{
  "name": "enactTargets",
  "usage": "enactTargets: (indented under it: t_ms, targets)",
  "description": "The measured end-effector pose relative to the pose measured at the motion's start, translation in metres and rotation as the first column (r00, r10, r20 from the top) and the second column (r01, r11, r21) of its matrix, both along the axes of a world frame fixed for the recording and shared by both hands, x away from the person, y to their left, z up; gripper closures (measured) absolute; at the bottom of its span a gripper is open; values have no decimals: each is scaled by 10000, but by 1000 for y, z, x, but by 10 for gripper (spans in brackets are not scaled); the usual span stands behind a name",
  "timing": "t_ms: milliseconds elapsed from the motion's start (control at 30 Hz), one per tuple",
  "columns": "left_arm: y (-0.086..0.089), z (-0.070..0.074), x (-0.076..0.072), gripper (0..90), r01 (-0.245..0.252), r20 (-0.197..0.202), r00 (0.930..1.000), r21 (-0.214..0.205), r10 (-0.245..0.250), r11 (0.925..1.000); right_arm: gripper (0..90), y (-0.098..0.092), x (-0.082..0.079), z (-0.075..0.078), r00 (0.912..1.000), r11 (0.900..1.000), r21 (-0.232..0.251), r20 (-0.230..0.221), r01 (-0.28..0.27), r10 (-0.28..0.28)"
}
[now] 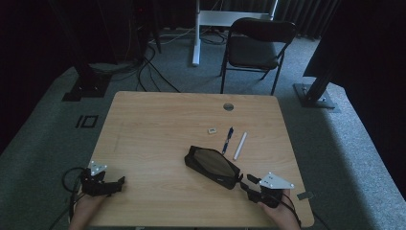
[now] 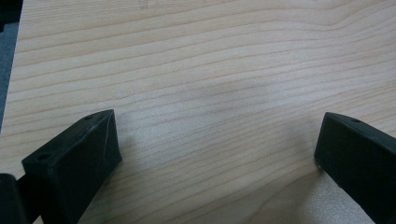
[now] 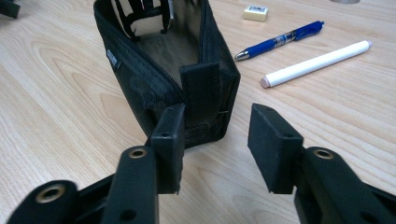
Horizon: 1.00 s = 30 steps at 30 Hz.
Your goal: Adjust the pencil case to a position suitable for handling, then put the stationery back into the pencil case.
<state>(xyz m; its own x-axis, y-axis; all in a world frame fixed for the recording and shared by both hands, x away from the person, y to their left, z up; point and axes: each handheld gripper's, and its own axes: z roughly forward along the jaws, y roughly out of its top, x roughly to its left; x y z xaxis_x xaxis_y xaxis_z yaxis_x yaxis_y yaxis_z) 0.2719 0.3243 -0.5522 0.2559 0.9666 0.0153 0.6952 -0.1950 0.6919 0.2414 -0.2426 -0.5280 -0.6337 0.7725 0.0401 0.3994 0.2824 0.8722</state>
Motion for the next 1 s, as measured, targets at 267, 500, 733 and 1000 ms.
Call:
enactTargets:
  t_ms: [267, 500, 733, 1000]
  targets:
    - [0, 0, 0, 2, -5, 6, 10000, -8, 5, 10000, 493, -10, -2, 11, 9992, 9983, 585, 397, -51, 28]
    - [0, 0, 0, 2, -8, 4, 10000, -10, 8, 10000, 488, -17, 3, 21, 9978, 9944, 1031, 602, 231, -294]
    - [0, 0, 0, 2, -7, 4, 10000, -6, 7, 10000, 479, -24, 19, 24, 9939, 9892, 1205, 619, 838, -917]
    - [0, 0, 0, 2, -2, 4, 10000, -3, 2, 10000, 485, -21, 55, 16, 9825, 9794, 981, 418, 1767, -1815]
